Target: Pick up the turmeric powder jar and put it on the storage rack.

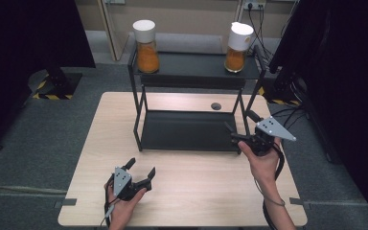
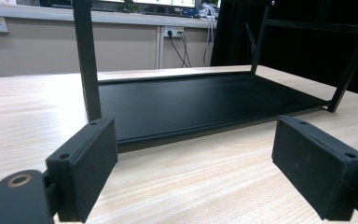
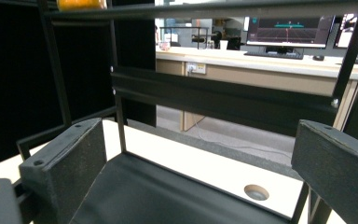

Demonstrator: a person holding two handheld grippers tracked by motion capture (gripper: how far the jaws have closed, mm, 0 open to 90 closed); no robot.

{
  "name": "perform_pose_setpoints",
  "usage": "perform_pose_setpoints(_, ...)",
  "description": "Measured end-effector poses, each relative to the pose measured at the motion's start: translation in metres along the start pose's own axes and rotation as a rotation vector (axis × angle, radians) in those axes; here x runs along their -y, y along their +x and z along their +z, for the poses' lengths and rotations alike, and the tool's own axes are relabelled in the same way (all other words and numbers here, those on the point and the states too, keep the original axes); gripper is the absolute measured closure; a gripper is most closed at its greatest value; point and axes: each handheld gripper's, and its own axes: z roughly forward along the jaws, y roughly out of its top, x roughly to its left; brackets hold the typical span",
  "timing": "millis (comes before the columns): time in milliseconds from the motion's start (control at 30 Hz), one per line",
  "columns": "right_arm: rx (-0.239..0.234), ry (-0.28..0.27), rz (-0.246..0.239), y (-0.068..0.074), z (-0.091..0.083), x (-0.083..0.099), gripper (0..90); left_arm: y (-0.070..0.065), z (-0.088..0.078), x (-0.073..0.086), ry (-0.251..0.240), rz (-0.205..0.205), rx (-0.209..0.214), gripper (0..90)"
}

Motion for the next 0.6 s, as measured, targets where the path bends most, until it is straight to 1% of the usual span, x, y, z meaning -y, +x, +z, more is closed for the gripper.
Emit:
perform_pose_setpoints(100,0.002,0.000,0.027,-0.001,-0.001,0.009,3.6,0.000,0.000,0.000,-0.002,0.000,0.000,14.0)
perform_pose_setpoints(367,0.013,-0.004,0.049,0.001,-0.006,0.026,3.7,0.000,0.000,0.001,-0.003,-0.001,-0.001,14.0)
perform_pose_setpoints(600,0.013,0.007,0.058,0.001,-0.011,0.036,3.7,-0.001,0.000,0.000,-0.002,0.002,-0.004,14.0)
